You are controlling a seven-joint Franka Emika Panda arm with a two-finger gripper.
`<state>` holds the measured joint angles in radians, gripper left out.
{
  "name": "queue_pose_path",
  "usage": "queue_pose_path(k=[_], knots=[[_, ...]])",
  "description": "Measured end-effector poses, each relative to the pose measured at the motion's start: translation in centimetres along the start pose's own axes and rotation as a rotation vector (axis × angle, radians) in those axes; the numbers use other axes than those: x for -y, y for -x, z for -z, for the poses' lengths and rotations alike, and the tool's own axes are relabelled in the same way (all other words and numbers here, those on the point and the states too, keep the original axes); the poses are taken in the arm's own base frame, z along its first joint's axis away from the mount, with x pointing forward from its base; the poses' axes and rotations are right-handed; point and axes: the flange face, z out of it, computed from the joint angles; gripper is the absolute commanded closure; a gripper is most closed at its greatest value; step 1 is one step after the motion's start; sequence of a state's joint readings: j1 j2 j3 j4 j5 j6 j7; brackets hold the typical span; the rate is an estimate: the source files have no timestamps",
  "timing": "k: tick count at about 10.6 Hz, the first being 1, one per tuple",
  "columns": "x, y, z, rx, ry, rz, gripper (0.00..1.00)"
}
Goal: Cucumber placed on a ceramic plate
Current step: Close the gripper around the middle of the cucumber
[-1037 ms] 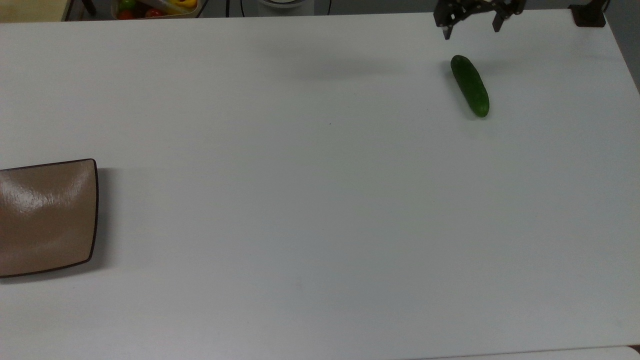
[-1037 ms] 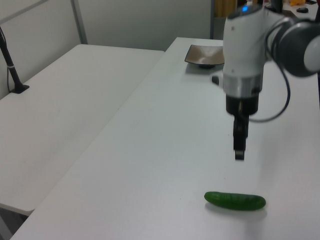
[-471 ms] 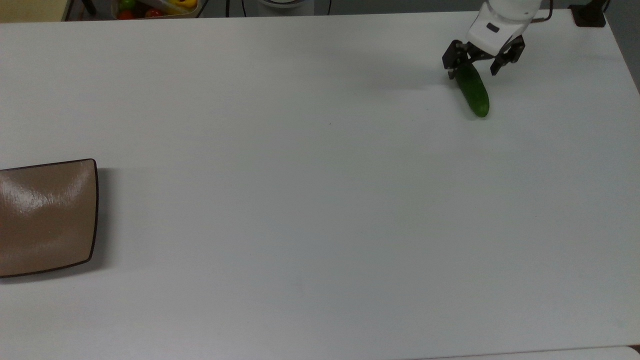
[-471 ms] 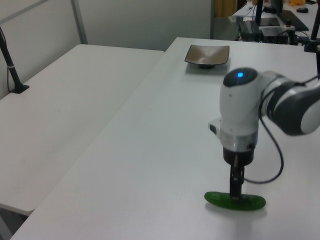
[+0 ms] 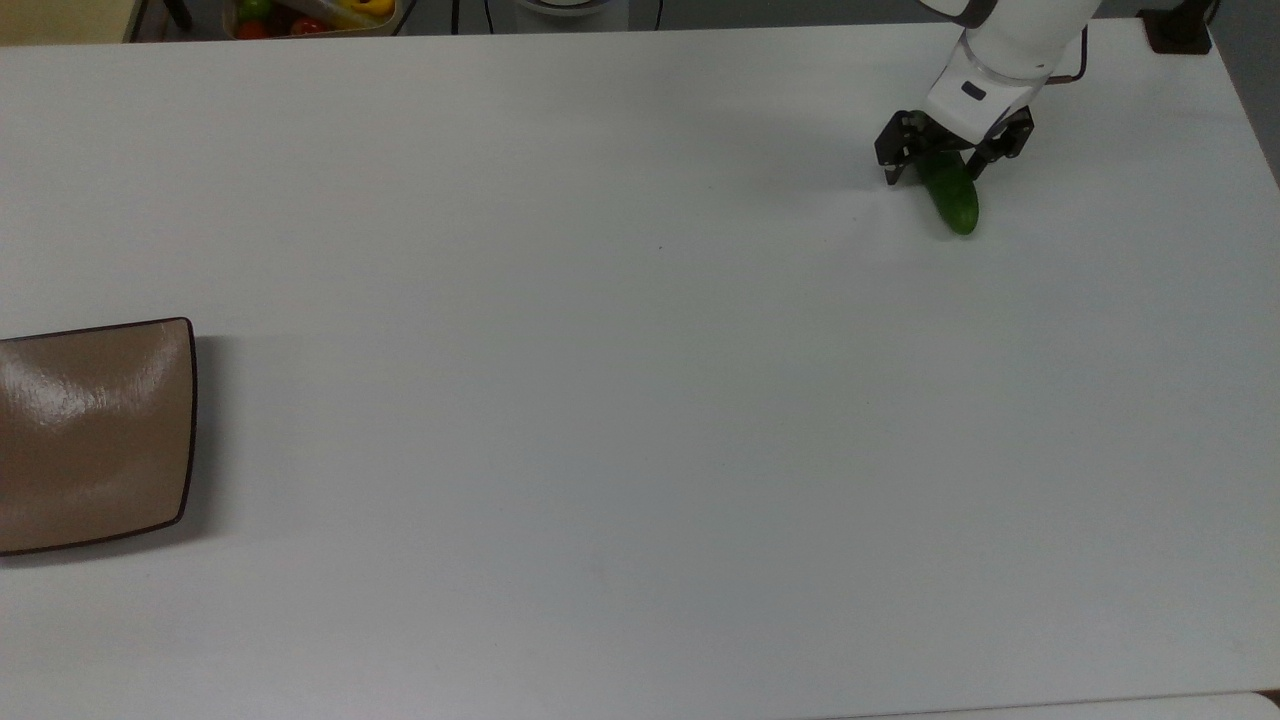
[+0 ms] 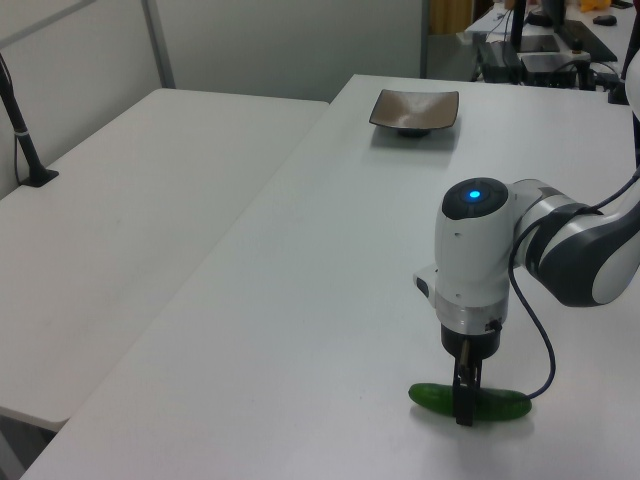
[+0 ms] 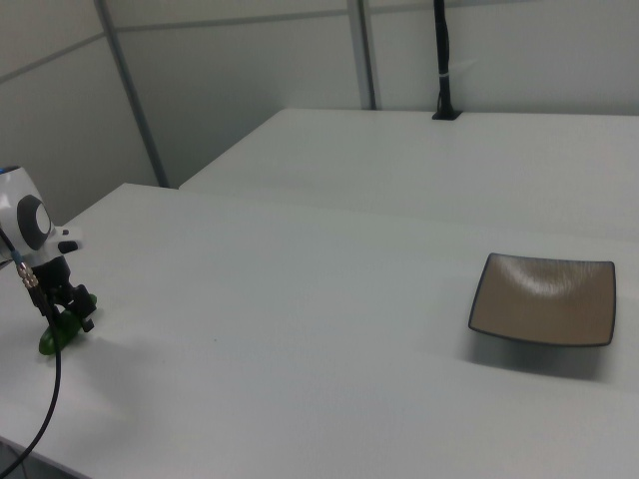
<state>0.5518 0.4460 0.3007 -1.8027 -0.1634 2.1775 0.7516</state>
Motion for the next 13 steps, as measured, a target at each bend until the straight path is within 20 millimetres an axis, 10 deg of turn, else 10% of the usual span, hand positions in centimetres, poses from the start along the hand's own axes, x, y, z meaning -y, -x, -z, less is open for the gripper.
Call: queue_pose_path(k=[6, 13], knots=[[0.0, 0.0, 0.0, -0.002, 0.002, 0.002, 0.87], [-2.6, -1.8, 3.6, -0.028, 0.005, -0.047, 0.89]])
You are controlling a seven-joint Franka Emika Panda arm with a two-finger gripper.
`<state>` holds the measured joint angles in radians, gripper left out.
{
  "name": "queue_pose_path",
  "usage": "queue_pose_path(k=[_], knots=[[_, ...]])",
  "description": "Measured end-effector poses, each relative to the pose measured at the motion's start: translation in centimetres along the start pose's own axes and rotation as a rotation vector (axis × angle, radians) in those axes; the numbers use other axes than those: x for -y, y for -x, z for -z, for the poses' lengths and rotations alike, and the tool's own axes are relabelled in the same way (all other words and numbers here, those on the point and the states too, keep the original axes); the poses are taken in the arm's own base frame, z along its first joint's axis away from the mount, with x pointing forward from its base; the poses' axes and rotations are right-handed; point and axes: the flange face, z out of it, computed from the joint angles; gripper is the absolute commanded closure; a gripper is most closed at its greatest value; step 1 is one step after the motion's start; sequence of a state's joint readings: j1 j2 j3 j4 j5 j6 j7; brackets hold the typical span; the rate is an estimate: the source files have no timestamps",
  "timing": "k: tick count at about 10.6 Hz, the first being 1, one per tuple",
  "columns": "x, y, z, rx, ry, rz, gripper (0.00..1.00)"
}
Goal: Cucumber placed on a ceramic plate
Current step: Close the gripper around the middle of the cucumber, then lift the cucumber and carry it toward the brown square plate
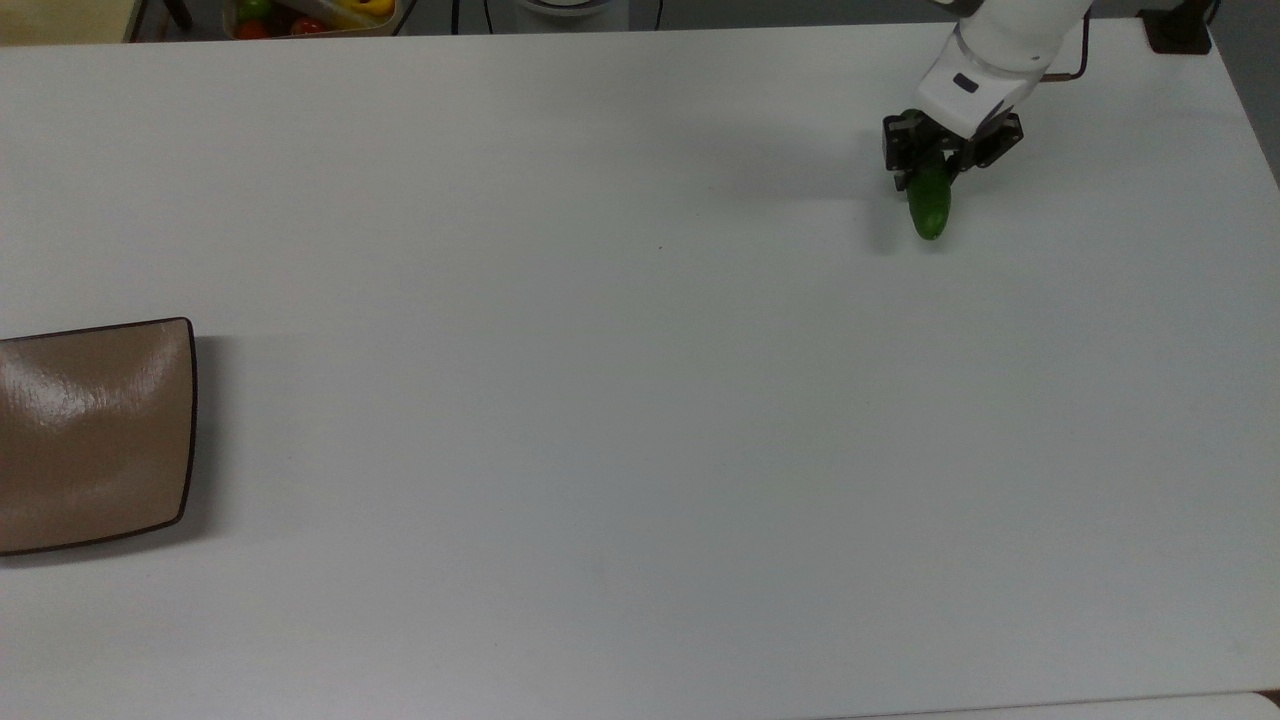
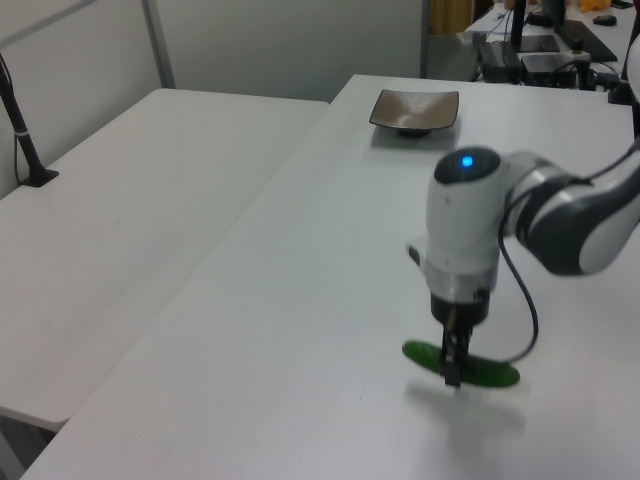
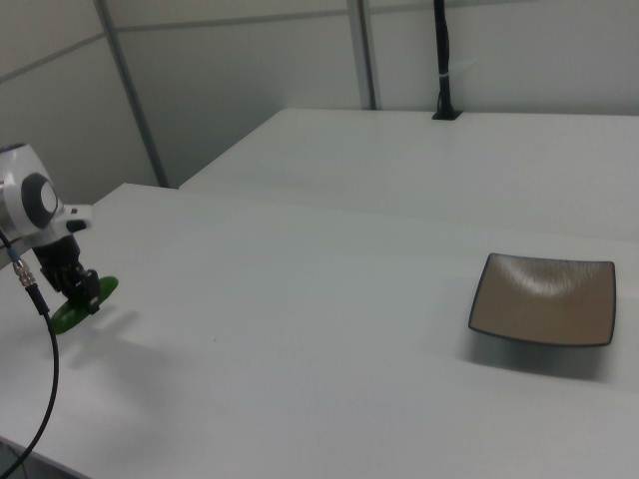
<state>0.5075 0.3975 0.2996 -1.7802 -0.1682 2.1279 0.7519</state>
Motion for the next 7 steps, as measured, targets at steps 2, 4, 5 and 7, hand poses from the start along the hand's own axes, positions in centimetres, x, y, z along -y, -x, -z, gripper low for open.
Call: queue_pose_path(k=[2, 4, 5, 7], knots=[[-3.5, -1.2, 5.7, -0.034, 0.014, -0.057, 0.88], [-8.5, -1.6, 12.5, -0.060, -0.007, -0.095, 0.88], [-11.6, -1.7, 15.8, -0.058, -0.037, -0.095, 0.86], [-19.1, -1.3, 21.1, -0.023, -0.080, -0.053, 0.86]])
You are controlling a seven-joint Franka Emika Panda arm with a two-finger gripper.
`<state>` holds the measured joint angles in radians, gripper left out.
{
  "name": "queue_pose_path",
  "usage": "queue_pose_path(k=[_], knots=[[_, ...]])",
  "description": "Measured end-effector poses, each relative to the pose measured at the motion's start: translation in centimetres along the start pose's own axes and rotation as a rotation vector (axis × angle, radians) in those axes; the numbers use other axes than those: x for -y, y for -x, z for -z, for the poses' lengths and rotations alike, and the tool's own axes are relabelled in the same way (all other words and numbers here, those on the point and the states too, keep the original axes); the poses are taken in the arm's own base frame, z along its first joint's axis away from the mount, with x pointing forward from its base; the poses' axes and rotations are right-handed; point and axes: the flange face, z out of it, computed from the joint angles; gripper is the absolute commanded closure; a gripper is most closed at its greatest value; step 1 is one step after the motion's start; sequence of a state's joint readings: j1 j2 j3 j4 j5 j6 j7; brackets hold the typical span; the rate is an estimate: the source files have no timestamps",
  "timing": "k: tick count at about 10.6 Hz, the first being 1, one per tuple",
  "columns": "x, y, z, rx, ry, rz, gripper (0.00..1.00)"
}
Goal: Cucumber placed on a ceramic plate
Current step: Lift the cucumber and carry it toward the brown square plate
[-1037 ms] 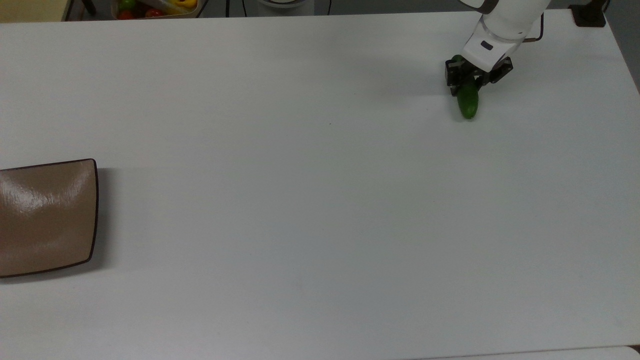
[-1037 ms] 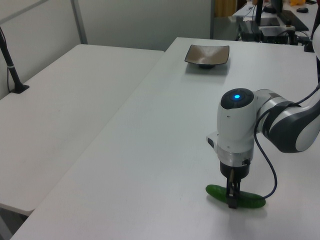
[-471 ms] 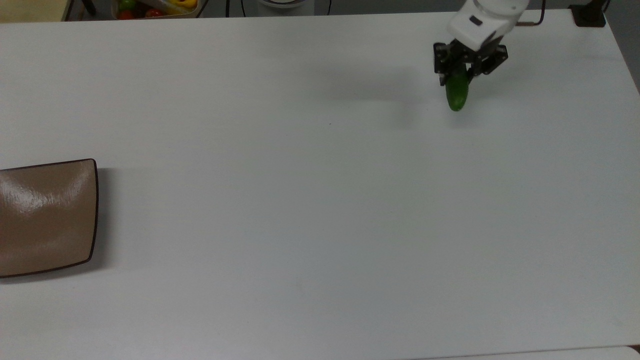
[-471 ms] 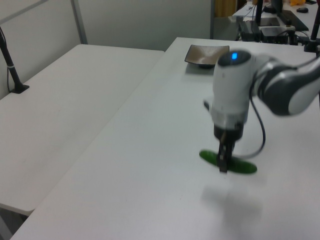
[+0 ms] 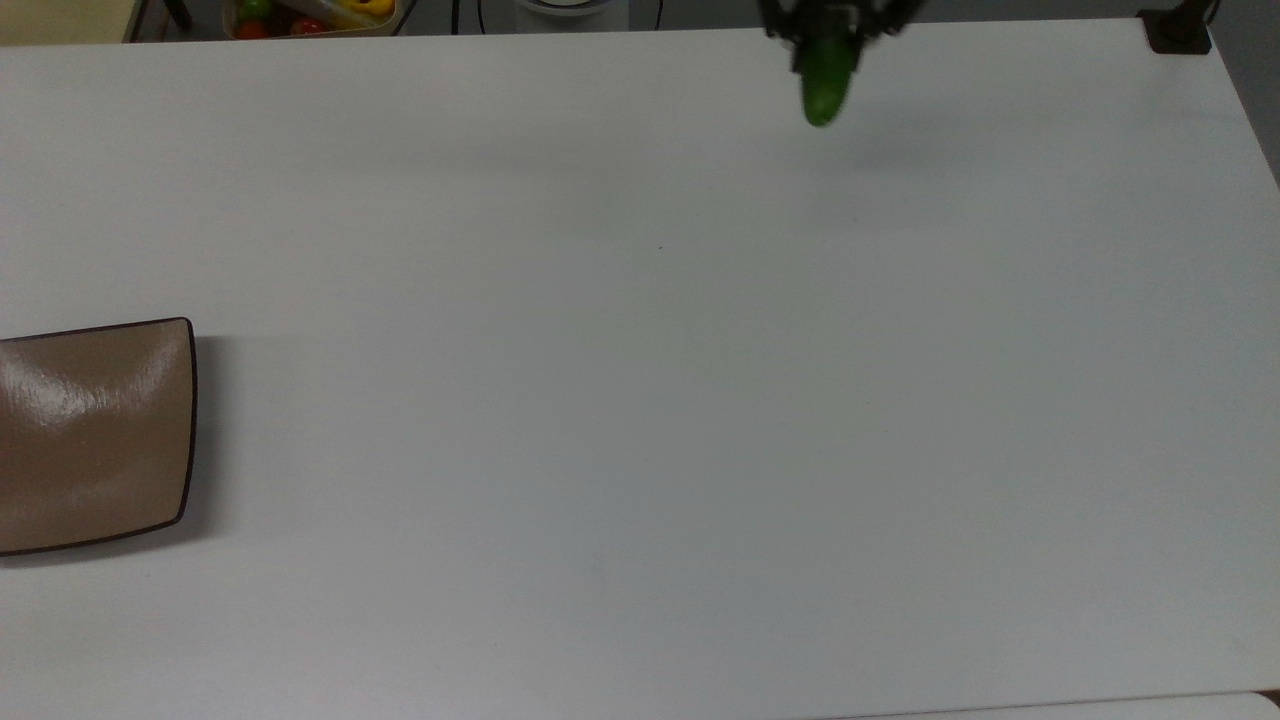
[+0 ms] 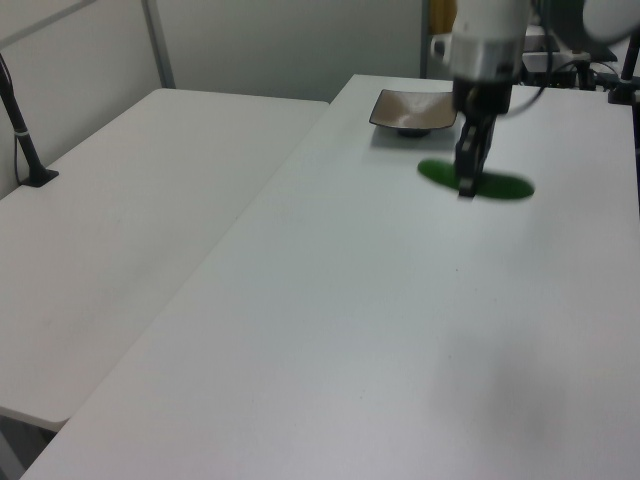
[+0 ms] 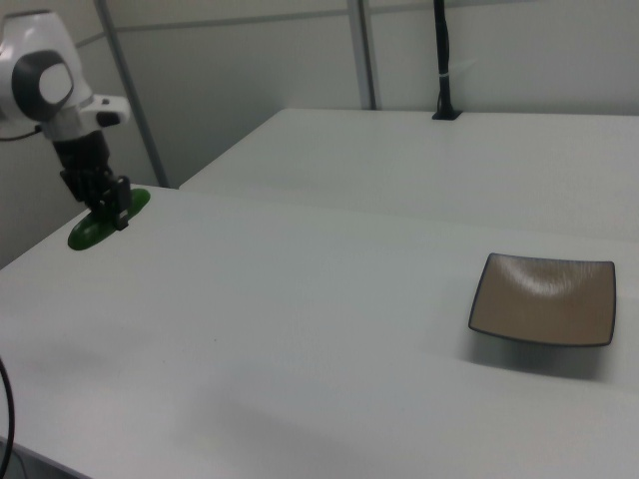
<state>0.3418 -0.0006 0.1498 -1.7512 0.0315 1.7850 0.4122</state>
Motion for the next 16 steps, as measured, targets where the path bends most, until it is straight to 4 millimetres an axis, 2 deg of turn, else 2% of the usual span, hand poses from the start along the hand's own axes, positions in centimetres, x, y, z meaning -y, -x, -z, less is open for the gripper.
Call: queue_pose_path(k=[1, 3, 5, 8, 11, 16], knots=[[-3.7, -0.1, 2.3, 0.012, -0.011, 0.021, 0.86], [-9.6, -0.8, 4.3, 0.003, -0.025, 0.042, 0.86], [-14.5, -1.8, 4.6, -0.003, -0.029, 0.067, 0.86], [-20.3, -2.4, 4.6, -0.007, -0.027, 0.109, 0.86], [-28.4, -4.1, 3.8, -0.058, -0.010, 0.153, 0.86], [-42.8, -9.6, -0.6, -0.285, 0.135, 0.209, 0.86]])
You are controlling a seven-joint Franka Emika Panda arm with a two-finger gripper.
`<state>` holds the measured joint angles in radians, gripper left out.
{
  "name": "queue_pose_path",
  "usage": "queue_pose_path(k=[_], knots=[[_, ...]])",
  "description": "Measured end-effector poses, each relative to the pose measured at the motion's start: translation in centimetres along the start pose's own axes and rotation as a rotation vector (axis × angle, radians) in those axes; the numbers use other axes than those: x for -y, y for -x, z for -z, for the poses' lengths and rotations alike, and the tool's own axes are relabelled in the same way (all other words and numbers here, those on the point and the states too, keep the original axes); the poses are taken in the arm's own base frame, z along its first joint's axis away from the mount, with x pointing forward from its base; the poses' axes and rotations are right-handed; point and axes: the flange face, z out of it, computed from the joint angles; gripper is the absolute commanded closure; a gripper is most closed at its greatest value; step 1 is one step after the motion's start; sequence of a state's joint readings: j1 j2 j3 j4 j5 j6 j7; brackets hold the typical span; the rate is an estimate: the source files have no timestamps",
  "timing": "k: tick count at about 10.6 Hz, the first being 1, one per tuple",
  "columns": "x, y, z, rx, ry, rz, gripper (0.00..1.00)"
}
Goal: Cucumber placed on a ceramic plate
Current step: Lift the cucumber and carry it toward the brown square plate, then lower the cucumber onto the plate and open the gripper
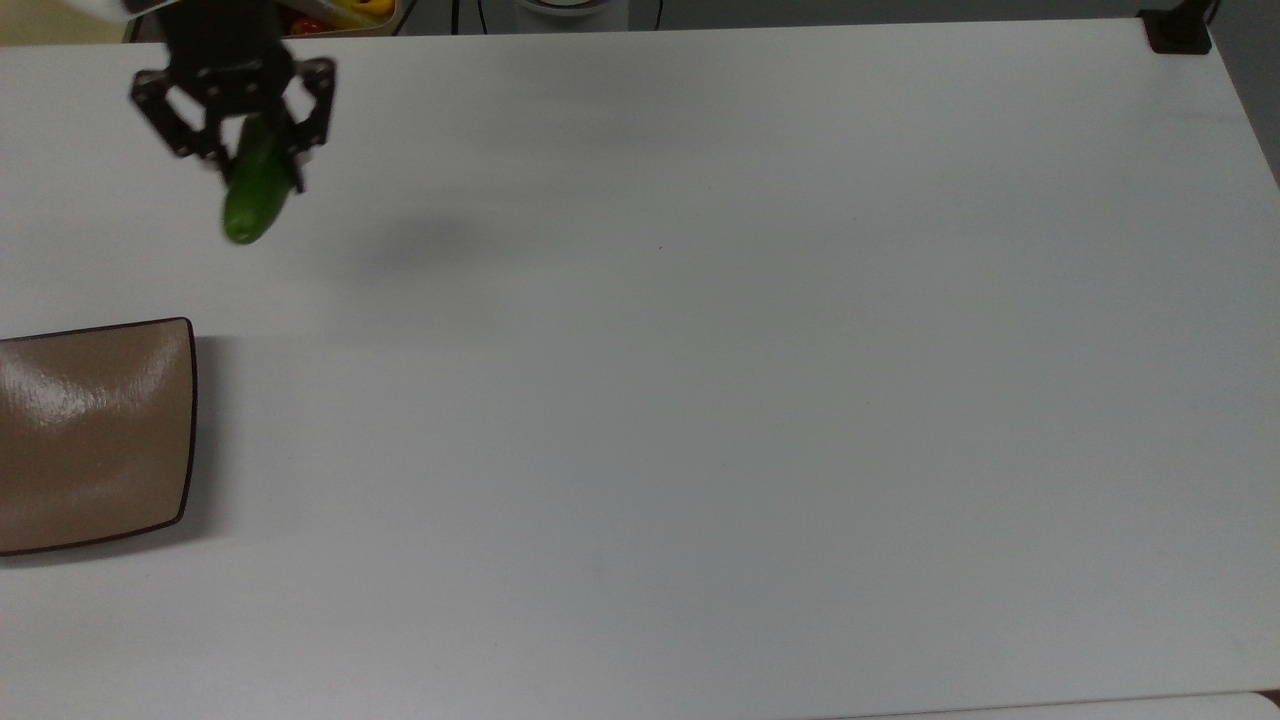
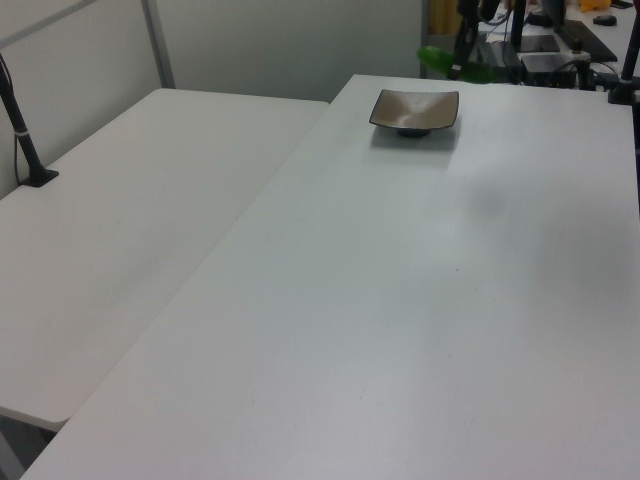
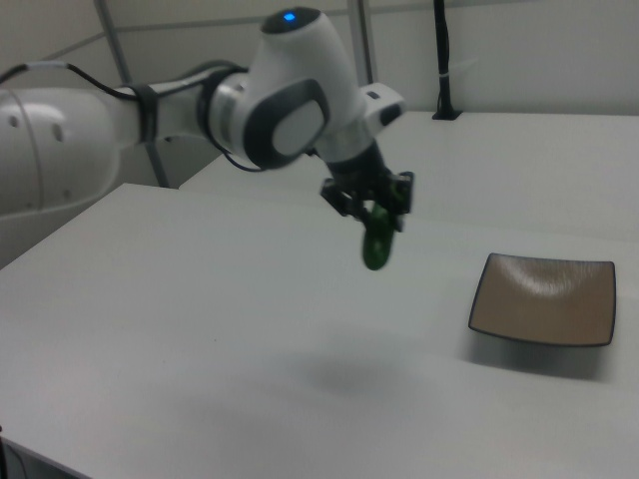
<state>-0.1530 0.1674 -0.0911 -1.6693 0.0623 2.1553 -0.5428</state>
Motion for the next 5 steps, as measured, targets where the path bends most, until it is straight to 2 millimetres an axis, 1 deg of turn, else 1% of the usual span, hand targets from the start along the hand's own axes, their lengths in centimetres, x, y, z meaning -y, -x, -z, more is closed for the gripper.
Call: queue_pose_path(k=[1, 2, 3, 5], knots=[[-2.2, 0.1, -2.0, -0.043, 0.044, 0.004, 0.82], [-3.9, -0.1, -4.1, -0.092, 0.092, -0.002, 0.80], [-5.5, -0.2, -6.4, -0.141, 0.141, -0.013, 0.80], [-7.7, -0.5, -10.6, -0.182, 0.202, -0.015, 0.80]])
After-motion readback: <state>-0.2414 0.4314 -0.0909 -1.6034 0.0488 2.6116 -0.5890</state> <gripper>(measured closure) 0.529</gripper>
